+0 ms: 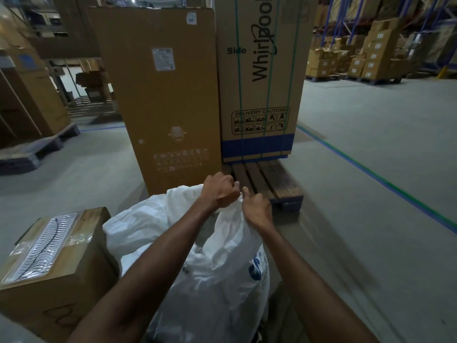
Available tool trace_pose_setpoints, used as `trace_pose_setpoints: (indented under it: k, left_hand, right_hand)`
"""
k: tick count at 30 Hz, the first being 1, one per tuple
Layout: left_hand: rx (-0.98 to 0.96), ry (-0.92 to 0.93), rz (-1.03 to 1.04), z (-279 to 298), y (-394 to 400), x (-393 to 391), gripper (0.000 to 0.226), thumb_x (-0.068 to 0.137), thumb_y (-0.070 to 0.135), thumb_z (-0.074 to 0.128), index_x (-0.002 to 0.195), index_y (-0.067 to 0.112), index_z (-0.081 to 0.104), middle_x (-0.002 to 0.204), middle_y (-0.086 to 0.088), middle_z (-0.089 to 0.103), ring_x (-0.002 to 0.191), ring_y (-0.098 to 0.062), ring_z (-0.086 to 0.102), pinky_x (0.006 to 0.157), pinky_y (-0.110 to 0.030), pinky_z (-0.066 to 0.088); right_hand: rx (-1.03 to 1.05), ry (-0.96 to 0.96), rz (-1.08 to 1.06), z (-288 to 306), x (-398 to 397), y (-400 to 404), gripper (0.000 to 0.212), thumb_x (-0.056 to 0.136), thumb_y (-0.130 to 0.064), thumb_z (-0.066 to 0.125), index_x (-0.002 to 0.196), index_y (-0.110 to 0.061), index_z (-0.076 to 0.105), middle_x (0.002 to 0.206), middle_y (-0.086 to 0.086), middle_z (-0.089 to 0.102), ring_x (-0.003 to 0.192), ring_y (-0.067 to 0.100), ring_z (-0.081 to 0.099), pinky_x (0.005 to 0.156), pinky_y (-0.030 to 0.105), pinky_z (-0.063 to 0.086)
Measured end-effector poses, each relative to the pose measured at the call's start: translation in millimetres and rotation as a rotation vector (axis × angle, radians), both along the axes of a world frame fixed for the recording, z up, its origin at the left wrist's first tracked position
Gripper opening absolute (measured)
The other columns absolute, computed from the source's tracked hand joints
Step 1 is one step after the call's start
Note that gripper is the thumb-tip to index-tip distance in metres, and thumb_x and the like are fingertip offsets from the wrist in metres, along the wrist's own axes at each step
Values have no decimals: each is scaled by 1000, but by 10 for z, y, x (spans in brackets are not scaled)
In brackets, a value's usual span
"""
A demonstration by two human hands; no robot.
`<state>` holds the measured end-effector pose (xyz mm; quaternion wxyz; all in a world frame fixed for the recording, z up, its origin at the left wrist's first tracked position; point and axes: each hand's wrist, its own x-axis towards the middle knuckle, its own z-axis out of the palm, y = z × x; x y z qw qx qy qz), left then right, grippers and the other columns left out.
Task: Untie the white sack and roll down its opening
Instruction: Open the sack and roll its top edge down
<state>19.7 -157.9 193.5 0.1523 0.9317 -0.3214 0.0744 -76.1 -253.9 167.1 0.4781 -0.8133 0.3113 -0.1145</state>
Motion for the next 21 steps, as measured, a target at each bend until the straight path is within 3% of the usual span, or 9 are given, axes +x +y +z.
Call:
trace_pose_setpoints:
  k: [2, 3, 6, 8, 11, 13, 16, 18, 21]
  left_hand:
    - [-88, 44, 22, -47, -1, 44, 49, 100, 36, 43, 58, 13, 53, 60, 0, 48, 64, -19, 45, 72, -38, 40]
    - [-65, 77, -17, -63, 15, 62, 48, 102, 40, 41, 64, 16, 58, 65, 2, 51, 72, -18, 48, 79, -41, 43]
    - [37, 138, -203, -107, 102, 81, 49, 99, 60, 31, 113, 26, 64, 107, -2, 57, 109, -21, 42, 97, -47, 33]
    - [31, 141, -318, -136, 144, 93, 55, 96, 62, 31, 129, 29, 61, 120, 1, 53, 113, -18, 37, 96, -41, 30]
    - [106, -13, -359, -171, 133, 62, 38, 99, 46, 37, 109, 29, 69, 103, 4, 52, 105, -16, 37, 93, -41, 32]
    - [175, -121, -289, -150, 77, -10, 34, 95, 39, 39, 97, 30, 72, 92, 5, 47, 99, -17, 39, 90, -40, 34]
    - [149, -148, -118, -134, 31, -43, 49, 83, 51, 32, 90, 29, 75, 86, 5, 48, 95, -17, 40, 84, -40, 35]
    - [117, -125, -77, -143, 16, -19, 49, 84, 52, 34, 93, 28, 77, 87, 5, 52, 94, -16, 40, 85, -40, 34]
    - [45, -56, -88, -138, 9, 23, 39, 97, 44, 43, 100, 26, 77, 97, 4, 62, 105, -18, 48, 91, -44, 34]
  right_hand:
    - [-18, -36, -2, -35, 15, 24, 51, 106, -52, 36, 112, -9, 62, 99, 8, 63, 73, 10, 57, 52, 24, 37]
    - [3, -56, -5, -38, 30, 11, 47, 107, -48, 37, 112, -9, 63, 99, 8, 64, 73, 10, 58, 53, 24, 39]
    - [229, -115, -22, -11, 74, -148, 44, 108, -41, 40, 109, -5, 66, 94, 11, 68, 74, 16, 64, 57, 27, 46]
    - [472, -73, -9, 36, 57, -241, 46, 107, -42, 45, 107, -1, 66, 86, 11, 69, 72, 20, 66, 56, 26, 48]
    - [572, -10, 9, -61, 83, -255, 59, 103, -56, 43, 109, -2, 67, 83, 11, 71, 71, 23, 69, 58, 28, 52]
    - [399, -10, -19, -143, 65, -159, 70, 100, -67, 34, 117, -6, 65, 96, 11, 70, 82, 24, 68, 67, 32, 54]
    - [104, 43, -10, -203, -43, -12, 78, 100, -69, 30, 131, -4, 59, 124, 18, 62, 110, 31, 62, 81, 34, 46]
    - [134, 16, -23, -245, -41, 5, 67, 103, -57, 40, 133, 1, 56, 131, 20, 59, 121, 35, 57, 82, 32, 41]
    - [347, -56, -67, -255, 29, -74, 54, 101, -47, 54, 124, 2, 61, 124, 18, 66, 110, 33, 65, 85, 36, 52]
